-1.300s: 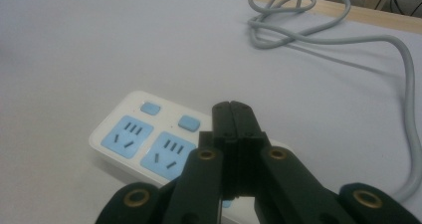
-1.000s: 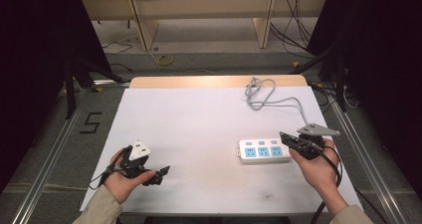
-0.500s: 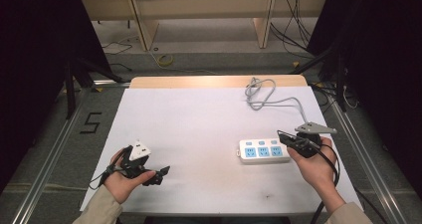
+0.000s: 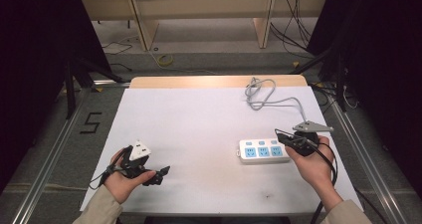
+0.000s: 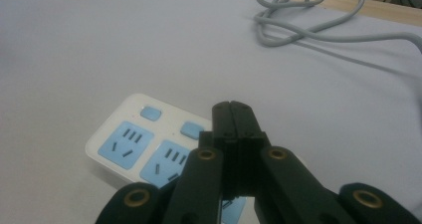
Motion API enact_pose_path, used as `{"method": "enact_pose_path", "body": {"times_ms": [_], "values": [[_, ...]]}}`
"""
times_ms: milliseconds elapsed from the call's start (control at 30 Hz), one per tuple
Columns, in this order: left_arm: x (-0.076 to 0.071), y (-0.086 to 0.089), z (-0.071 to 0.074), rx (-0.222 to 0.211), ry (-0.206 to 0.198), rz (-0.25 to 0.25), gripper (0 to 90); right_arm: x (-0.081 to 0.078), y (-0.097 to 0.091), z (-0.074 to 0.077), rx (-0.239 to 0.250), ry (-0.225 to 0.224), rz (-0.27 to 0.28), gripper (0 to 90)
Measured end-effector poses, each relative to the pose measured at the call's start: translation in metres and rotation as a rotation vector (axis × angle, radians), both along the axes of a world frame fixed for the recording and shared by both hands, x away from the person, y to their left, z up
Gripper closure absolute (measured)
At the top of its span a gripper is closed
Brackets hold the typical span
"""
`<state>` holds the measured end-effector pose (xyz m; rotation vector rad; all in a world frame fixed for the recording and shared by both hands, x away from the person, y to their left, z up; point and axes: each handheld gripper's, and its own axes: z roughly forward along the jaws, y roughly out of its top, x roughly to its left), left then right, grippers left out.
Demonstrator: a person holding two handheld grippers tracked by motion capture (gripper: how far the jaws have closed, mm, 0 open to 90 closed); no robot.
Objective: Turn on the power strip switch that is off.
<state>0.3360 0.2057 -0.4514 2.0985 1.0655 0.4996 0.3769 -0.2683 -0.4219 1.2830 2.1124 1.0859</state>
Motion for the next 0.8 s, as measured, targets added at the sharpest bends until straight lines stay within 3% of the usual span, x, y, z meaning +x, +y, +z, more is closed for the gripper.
{"method": "enact_pose_path", "body": {"times_ms": [800], "values": [[0.0000, -0.0003, -0.0003, 0.003, 0.001, -0.001, 3.4, 0.0093, 0.0062, -0.0030, -0.010, 0.027, 0.013, 90.0]]}}
